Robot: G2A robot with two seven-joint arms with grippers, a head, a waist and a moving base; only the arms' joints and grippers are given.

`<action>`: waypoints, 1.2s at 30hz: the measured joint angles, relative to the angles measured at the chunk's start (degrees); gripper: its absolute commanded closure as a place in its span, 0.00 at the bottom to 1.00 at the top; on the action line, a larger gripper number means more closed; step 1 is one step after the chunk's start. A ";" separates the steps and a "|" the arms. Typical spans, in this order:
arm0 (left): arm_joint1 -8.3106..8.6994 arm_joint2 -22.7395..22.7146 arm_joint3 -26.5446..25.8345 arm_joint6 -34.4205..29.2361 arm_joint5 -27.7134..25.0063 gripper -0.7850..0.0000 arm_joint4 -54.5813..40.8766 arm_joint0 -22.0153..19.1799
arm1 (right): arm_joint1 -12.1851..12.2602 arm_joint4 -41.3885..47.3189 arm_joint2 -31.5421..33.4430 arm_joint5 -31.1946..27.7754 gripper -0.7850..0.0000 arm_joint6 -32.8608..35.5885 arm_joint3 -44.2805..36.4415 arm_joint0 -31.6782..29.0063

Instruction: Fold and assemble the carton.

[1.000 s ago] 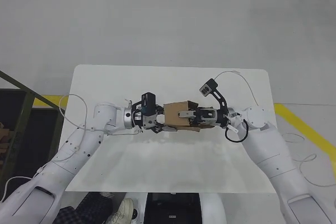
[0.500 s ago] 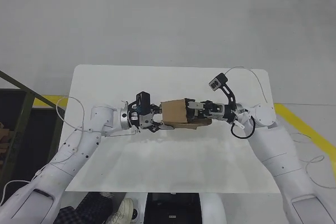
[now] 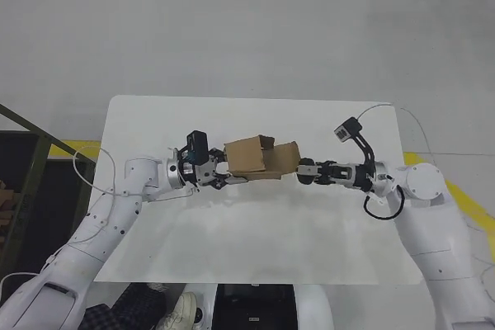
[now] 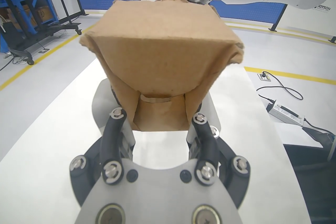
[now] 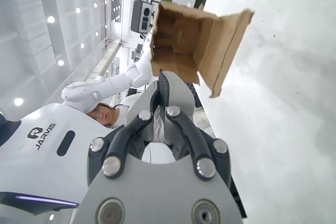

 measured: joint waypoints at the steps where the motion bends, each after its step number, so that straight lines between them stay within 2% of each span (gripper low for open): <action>1: -0.04 -0.01 -0.02 -0.02 0.14 0.48 0.03 0.00 | 0.12 -1.30 -0.63 0.83 1.00 0.70 -1.42 -0.55; 2: -0.08 0.03 -0.03 -0.07 0.23 0.51 0.04 -0.02 | 0.18 -2.32 -1.22 1.44 1.00 1.18 -2.36 -0.82; 7: -0.37 0.56 0.08 -0.85 0.31 0.51 0.08 -0.37 | 0.17 -5.41 -4.03 2.60 1.00 0.39 -4.91 -1.11; 11: -0.52 0.91 -0.29 -1.00 -0.05 0.50 0.22 -0.30 | 0.03 -5.77 -4.94 3.09 1.00 -2.39 -4.30 -0.14; 27: -0.58 1.45 -2.48 -0.67 -1.49 0.48 2.41 1.28 | -0.69 -7.47 -10.19 1.17 1.00 -5.15 -1.77 5.41; 36: -0.46 0.61 -2.84 -0.13 -1.68 0.50 2.48 1.91 | 0.53 -6.27 -4.78 0.21 1.00 -6.91 -0.18 4.51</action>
